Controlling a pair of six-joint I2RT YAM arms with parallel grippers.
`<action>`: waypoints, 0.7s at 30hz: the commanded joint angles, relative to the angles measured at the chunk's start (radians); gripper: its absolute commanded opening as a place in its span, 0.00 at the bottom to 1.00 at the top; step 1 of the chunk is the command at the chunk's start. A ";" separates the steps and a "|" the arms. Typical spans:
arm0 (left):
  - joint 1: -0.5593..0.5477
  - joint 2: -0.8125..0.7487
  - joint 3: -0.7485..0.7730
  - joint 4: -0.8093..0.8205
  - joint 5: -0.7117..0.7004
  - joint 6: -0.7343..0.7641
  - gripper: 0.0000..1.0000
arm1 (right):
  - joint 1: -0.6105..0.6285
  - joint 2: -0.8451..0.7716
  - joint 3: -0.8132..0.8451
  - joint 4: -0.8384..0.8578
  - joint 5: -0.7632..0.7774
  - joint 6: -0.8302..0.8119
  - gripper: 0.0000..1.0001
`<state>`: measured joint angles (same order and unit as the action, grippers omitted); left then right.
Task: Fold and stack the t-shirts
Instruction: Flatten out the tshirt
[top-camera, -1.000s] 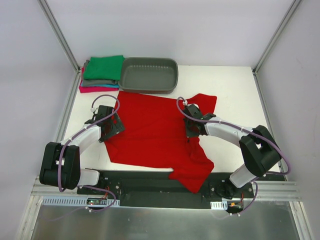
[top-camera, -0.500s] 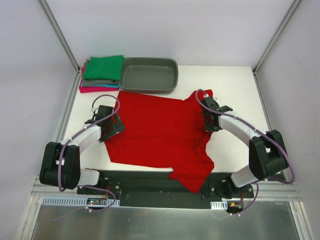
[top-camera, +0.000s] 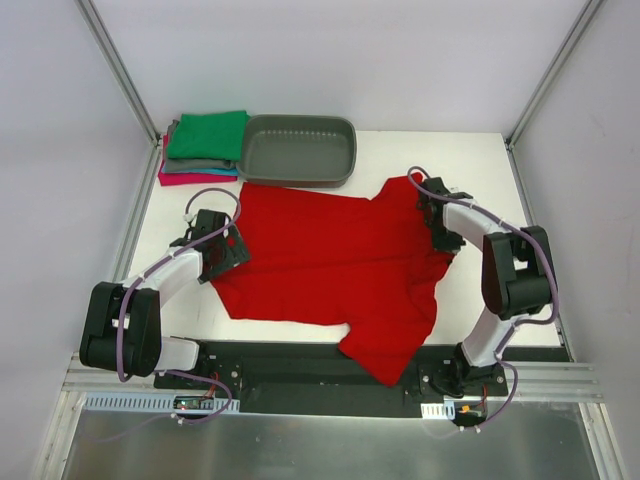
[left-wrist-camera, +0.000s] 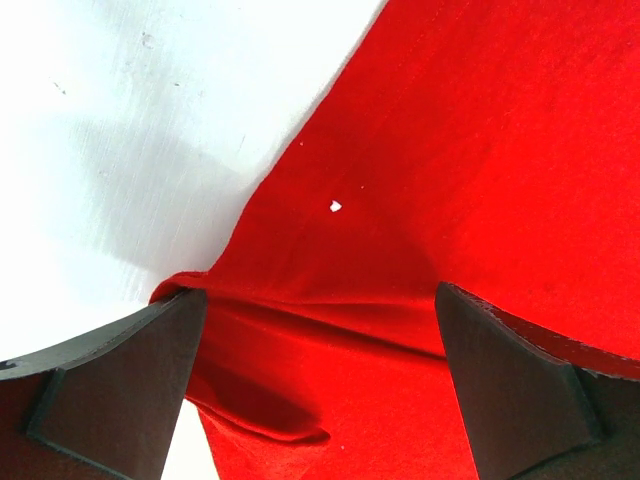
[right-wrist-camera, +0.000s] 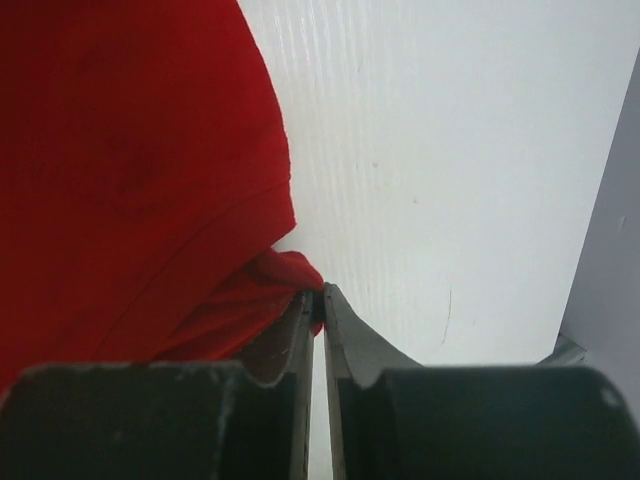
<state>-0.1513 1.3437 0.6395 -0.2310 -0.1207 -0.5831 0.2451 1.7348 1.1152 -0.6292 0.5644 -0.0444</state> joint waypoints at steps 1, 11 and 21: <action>-0.002 0.058 -0.047 -0.050 0.075 -0.001 0.99 | -0.032 0.048 0.080 0.020 -0.023 -0.060 0.19; -0.002 0.057 -0.050 -0.050 0.078 0.000 0.99 | -0.035 -0.246 -0.130 0.046 -0.256 0.132 0.69; -0.002 0.057 -0.050 -0.048 0.073 -0.006 0.99 | -0.099 -0.385 -0.379 0.198 -0.644 0.265 0.43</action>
<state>-0.1513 1.3464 0.6411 -0.2214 -0.1123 -0.5816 0.1551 1.3380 0.7750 -0.5224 0.1158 0.1478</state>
